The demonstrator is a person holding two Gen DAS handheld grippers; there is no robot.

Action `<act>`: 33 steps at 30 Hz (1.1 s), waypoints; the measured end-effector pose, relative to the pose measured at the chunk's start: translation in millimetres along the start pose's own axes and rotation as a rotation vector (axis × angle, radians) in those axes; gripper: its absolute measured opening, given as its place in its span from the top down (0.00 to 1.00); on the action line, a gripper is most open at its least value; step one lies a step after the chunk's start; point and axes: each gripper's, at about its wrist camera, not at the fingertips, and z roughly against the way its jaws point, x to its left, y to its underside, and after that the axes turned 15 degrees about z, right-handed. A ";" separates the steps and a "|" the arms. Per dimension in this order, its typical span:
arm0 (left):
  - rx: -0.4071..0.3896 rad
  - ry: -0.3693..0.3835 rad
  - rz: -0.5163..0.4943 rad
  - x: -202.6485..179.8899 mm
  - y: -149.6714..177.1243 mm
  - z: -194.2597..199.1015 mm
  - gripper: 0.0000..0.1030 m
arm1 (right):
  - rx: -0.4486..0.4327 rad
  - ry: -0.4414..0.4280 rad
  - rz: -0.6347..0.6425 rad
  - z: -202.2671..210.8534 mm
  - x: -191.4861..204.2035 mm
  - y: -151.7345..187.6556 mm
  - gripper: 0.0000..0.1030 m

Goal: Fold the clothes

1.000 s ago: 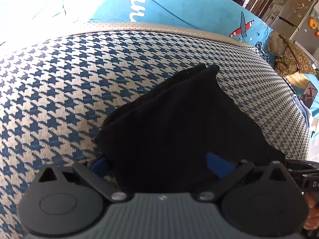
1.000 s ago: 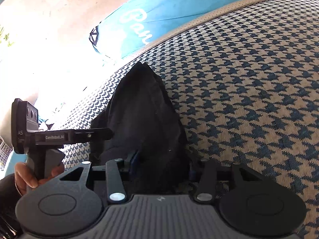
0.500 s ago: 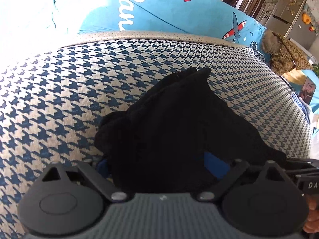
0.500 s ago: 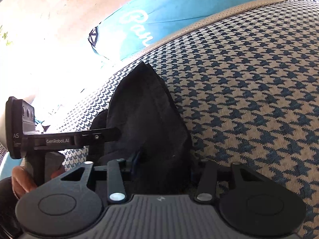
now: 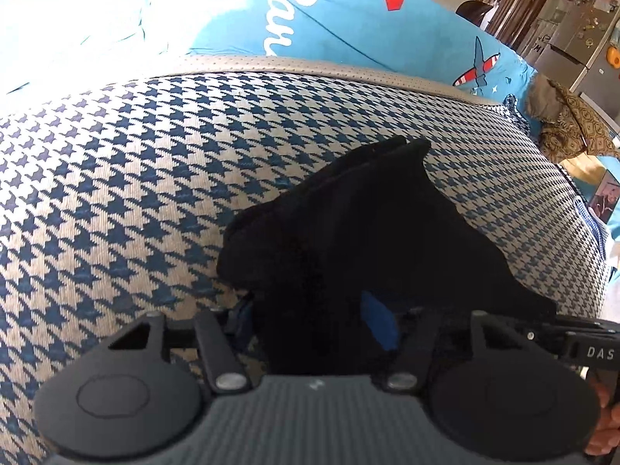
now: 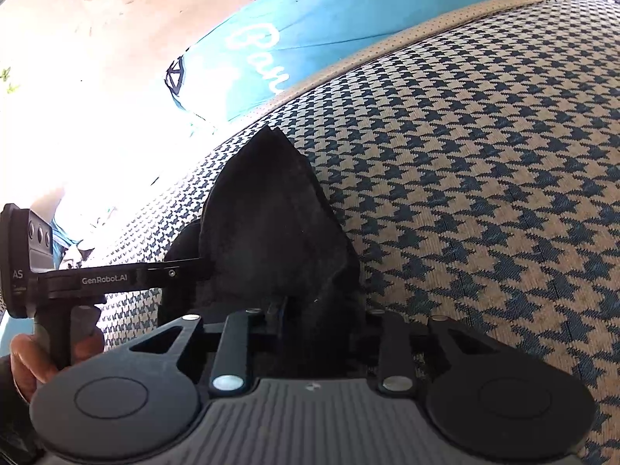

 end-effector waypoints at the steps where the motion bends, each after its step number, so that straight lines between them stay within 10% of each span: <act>1: 0.006 -0.001 0.005 1.1 -0.1 0.6 0.34 | 0.001 -0.002 -0.004 0.2 -0.6 0.3 0.72; 10: -0.027 -0.001 -0.066 -11.3 3.5 -12.9 0.14 | 0.002 0.007 -0.032 -4.6 1.4 -2.3 0.70; 20: -0.142 -0.056 -0.147 -28.1 18.2 6.3 0.79 | -0.012 0.063 0.051 -11.6 18.5 -13.0 0.80; 33: -0.293 -0.209 -0.235 -48.1 38.4 43.0 0.80 | -0.123 0.080 0.161 -5.8 48.9 -37.1 0.84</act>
